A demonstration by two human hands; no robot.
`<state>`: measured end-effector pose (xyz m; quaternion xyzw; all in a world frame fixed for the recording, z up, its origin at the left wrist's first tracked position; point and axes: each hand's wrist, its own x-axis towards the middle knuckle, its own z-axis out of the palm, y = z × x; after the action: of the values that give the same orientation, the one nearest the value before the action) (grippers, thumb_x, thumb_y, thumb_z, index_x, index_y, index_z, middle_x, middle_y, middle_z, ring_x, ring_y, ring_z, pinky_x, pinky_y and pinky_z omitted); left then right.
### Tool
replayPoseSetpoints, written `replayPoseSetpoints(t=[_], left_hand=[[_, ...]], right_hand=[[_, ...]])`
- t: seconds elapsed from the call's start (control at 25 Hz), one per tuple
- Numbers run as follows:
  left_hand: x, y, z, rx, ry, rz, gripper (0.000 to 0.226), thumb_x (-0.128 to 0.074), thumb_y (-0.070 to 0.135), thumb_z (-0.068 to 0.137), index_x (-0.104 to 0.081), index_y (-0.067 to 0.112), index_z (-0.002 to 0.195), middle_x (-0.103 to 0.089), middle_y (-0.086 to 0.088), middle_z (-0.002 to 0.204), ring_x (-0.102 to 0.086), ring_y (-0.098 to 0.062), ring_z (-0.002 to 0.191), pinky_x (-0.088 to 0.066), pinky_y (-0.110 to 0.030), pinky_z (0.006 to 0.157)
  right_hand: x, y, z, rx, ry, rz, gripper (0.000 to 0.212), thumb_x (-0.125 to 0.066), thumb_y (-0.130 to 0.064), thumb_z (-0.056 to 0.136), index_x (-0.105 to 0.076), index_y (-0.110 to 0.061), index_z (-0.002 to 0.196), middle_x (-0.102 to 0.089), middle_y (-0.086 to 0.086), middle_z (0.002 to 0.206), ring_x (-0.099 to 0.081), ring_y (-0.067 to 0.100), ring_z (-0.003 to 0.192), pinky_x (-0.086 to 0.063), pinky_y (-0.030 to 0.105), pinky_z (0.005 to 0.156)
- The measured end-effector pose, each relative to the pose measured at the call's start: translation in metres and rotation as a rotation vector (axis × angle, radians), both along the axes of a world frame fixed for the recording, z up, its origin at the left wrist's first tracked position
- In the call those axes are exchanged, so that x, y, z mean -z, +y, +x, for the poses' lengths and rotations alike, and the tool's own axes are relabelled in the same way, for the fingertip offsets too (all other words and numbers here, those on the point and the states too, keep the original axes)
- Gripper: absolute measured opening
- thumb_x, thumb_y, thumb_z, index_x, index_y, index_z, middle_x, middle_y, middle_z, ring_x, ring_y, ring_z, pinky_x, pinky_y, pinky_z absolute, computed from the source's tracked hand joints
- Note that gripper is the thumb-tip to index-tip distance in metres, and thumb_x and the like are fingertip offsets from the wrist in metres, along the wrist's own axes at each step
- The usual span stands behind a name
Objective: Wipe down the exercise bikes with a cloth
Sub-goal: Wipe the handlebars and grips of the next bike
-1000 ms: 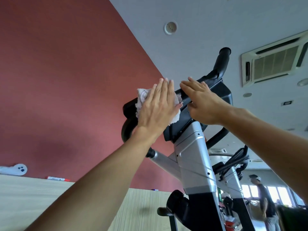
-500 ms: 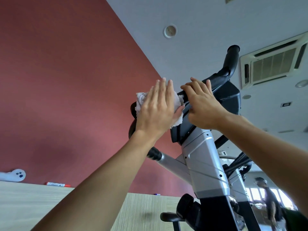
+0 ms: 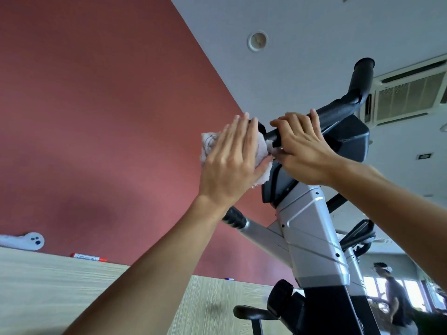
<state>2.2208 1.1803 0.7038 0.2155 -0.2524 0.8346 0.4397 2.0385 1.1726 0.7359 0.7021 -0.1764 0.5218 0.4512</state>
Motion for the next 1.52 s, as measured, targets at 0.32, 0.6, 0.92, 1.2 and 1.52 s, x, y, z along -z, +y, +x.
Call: replayPoseSetpoints(t=[0.32,0.6,0.92,1.2,1.52], left_hand=[[0.029,-0.023,0.034,0.268,0.076,-0.062,0.07,-0.058,0.047,0.102,-0.048,-0.008,0.144,-0.05,-0.024,0.149,-0.051,-0.033,0.139,-0.049,-0.043,0.109],[0.018,-0.014,0.028,0.216,-0.037,-0.032,0.067,-0.059,0.048,0.102,-0.054,-0.005,0.142,-0.054,-0.02,0.148,-0.052,-0.03,0.139,-0.047,-0.044,0.111],[0.011,-0.006,0.014,0.189,-0.045,0.038,0.057,-0.05,0.041,0.107,-0.054,-0.005,0.141,-0.057,-0.019,0.145,-0.055,-0.032,0.135,-0.046,-0.044,0.112],[0.035,-0.025,0.044,0.321,-0.01,0.027,0.059,-0.044,0.039,0.108,-0.045,-0.007,0.146,-0.048,-0.023,0.152,-0.047,-0.034,0.142,-0.047,-0.045,0.111],[0.024,-0.018,0.039,0.263,-0.097,0.047,0.058,-0.049,0.037,0.108,-0.046,-0.006,0.147,-0.047,-0.022,0.152,-0.044,-0.034,0.144,-0.041,-0.047,0.117]], right_hand=[[0.003,0.001,0.023,0.006,-0.019,0.047,0.051,-0.033,-0.035,0.106,-0.027,-0.014,0.153,-0.036,0.003,0.138,-0.019,0.022,0.141,0.017,0.048,0.121],[0.004,-0.001,0.026,-0.063,-0.055,0.057,0.051,-0.032,-0.035,0.102,-0.033,-0.014,0.149,-0.037,0.004,0.139,-0.016,0.021,0.142,0.018,0.047,0.121],[0.005,-0.006,0.028,-0.121,-0.053,0.029,0.065,-0.022,-0.04,0.091,-0.033,-0.014,0.149,-0.033,0.001,0.143,-0.014,0.014,0.138,0.022,0.039,0.118],[0.005,0.0,0.027,-0.116,-0.036,0.086,0.05,-0.032,-0.033,0.104,-0.031,-0.012,0.149,-0.03,0.003,0.143,-0.012,0.019,0.142,0.024,0.045,0.119],[0.004,0.001,0.027,-0.116,-0.051,0.085,0.045,-0.035,-0.029,0.106,-0.03,-0.014,0.148,-0.03,0.002,0.142,-0.011,0.02,0.143,0.022,0.047,0.119]])
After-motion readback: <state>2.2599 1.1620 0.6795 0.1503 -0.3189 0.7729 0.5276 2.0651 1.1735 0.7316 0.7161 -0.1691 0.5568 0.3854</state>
